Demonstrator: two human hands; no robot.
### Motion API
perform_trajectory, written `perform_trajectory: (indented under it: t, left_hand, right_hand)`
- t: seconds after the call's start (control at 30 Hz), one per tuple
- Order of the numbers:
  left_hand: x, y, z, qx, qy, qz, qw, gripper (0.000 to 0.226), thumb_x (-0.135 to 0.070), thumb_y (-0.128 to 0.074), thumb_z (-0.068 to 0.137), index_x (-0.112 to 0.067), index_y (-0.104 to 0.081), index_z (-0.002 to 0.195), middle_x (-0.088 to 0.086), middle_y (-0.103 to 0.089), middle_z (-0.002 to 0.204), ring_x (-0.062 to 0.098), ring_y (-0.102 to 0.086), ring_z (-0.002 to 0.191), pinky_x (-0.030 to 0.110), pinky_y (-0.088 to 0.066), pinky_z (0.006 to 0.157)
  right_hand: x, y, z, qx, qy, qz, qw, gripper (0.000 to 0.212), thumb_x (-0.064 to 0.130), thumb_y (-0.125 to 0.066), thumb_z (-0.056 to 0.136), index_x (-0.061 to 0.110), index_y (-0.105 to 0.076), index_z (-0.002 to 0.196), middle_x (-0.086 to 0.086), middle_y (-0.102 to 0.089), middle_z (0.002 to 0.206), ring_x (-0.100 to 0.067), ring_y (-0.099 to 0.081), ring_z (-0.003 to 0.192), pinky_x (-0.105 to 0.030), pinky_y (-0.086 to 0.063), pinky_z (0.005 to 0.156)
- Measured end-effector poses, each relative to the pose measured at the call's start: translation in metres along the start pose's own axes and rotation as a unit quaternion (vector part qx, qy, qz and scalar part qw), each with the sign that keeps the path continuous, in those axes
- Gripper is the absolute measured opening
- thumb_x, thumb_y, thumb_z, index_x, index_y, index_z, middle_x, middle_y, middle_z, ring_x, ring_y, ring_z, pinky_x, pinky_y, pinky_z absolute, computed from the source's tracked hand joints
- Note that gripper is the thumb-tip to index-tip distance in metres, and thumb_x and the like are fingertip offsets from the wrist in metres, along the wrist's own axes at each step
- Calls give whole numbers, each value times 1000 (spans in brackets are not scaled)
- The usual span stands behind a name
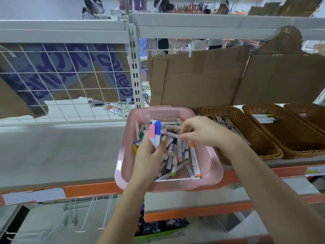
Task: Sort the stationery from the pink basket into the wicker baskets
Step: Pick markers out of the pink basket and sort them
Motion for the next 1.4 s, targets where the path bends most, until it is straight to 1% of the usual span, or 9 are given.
perform_trajectory:
  t: [0.17, 0.3, 0.5, 0.63, 0.83, 0.97, 1.07, 1.17, 1.4]
  left_hand:
    - [-6, -4, -2, 17, -16, 16, 1000, 15, -24, -53, 95, -29, -46, 83, -15, -51, 55, -2, -45, 50, 8, -36, 49]
    - [-7, -8, -2, 33, -20, 25, 999, 5, -28, -52, 95, -27, -50, 99, 7, -56, 67, 2, -45, 55, 11, -39, 52]
    - [-10, -11, -3, 49, -39, 23, 998, 11, -22, -50, 97, -32, -47, 92, -23, -54, 65, -6, -48, 58, 6, -38, 57]
    - [-6, -7, -3, 34, -18, 1, 999, 14, -23, -51, 96, -25, -44, 84, -14, -50, 60, -3, -44, 53, 7, -37, 52]
    - [-1, -5, -3, 33, 9, -27, 999, 10, -28, -50, 96, -31, -47, 87, -12, -47, 58, 1, -43, 52, 9, -40, 49]
    - [0, -1, -3, 10, 26, -65, 998, 10, -39, -59, 90, -33, -57, 98, -9, -61, 71, 3, -59, 66, 14, -47, 56]
    - [-5, 4, -4, -23, 29, -82, 996, 9, -49, -61, 80, -40, -58, 79, -17, -59, 61, -3, -56, 56, 10, -41, 49]
    - [-8, 13, -4, -62, 7, -82, 995, 16, -34, -68, 84, -36, -59, 71, -14, -57, 59, 0, -54, 55, 12, -41, 50]
    - [-11, 18, -7, -93, 9, -54, 994, 25, -33, -74, 77, -41, -56, 61, -16, -51, 51, 1, -47, 50, 13, -39, 50]
  right_hand:
    - [-40, -55, 30, 66, -100, -93, 988, 21, 24, -53, 94, 8, -67, 98, -4, -63, 85, -16, -59, 75, -24, -48, 63]
    - [-48, -76, 47, 54, -124, -179, 974, 22, 19, -52, 89, 11, -64, 106, -6, -63, 95, -24, -62, 90, -37, -55, 81]
    - [-49, -87, 41, 85, -132, -249, 956, 27, 14, -54, 86, 10, -60, 112, -7, -58, 99, -25, -61, 97, -33, -53, 77]
    - [-53, -72, 29, 69, -138, -140, 978, 22, 11, -50, 92, 3, -59, 111, -13, -65, 99, -26, -67, 89, -36, -57, 77]
    - [-47, -39, -18, -12, -109, 61, 992, 11, 26, -55, 95, 21, -58, 86, 1, -66, 64, -1, -59, 44, -12, -41, 40]
    - [-8, -49, -35, -48, -9, 221, 974, 9, 29, -54, 95, 30, -56, 86, 4, -67, 73, -1, -63, 56, -16, -48, 50]
    - [14, -66, -36, -55, 52, 259, 963, 9, 26, -54, 95, 30, -57, 88, 13, -67, 73, -3, -64, 63, -17, -51, 58]
    - [24, -76, -34, -55, 92, 307, 946, 9, 17, -52, 96, 23, -59, 95, 15, -68, 77, -5, -67, 67, -13, -51, 59]
    - [31, -83, -33, -96, 141, 226, 959, 21, 9, -53, 91, 29, -56, 88, 13, -62, 70, 1, -63, 67, -6, -43, 59]
Point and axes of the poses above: each hand's wrist, its own z-axis towards the middle knuckle, its own y-axis out of the back of the hand, x = y × z, the point moved 8 cm from there along z, towards the middle knuckle
